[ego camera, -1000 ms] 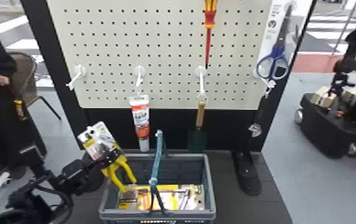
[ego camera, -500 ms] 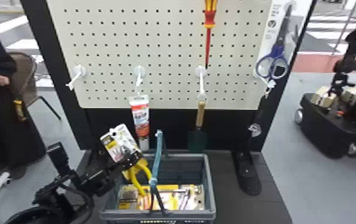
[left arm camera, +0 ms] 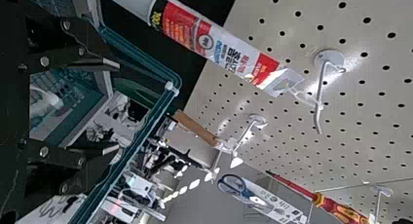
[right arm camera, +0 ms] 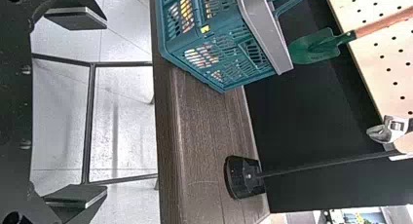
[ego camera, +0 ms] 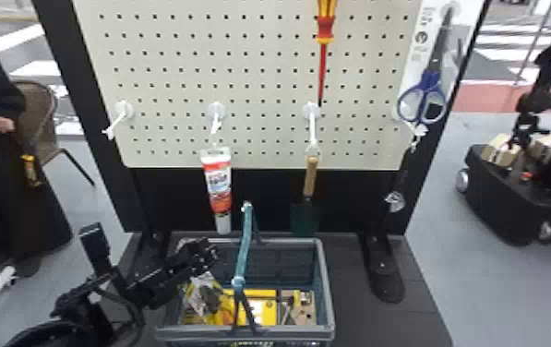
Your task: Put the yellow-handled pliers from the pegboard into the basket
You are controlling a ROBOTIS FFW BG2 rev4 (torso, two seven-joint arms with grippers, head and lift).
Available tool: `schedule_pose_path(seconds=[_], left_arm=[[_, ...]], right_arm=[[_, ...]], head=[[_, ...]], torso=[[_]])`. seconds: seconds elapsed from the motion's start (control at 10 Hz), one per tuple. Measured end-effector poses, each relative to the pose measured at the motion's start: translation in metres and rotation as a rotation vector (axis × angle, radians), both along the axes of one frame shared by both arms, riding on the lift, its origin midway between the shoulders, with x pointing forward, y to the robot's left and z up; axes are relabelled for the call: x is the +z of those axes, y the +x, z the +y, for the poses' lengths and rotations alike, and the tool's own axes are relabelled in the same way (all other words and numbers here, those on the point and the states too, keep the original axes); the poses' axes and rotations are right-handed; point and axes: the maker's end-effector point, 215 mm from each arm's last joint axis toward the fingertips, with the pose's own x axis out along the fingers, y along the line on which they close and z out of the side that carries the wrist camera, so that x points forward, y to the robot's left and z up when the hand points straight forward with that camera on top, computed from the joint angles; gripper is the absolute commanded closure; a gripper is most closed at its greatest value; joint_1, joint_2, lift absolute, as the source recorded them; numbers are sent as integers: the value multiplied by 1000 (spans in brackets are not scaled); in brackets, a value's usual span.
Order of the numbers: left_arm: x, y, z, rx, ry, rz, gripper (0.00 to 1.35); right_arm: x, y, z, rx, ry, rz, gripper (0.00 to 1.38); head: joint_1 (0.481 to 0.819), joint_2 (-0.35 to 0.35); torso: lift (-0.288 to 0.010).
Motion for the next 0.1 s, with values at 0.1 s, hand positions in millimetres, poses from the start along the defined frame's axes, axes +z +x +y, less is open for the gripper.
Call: schedule_pose_path(seconds=[0.1], left_arm=[[3, 2, 5, 6, 6, -10, 211]], right_arm=[[0, 0, 0, 0, 0, 0, 105]], head=[[549, 0]], torso=[[-100]])
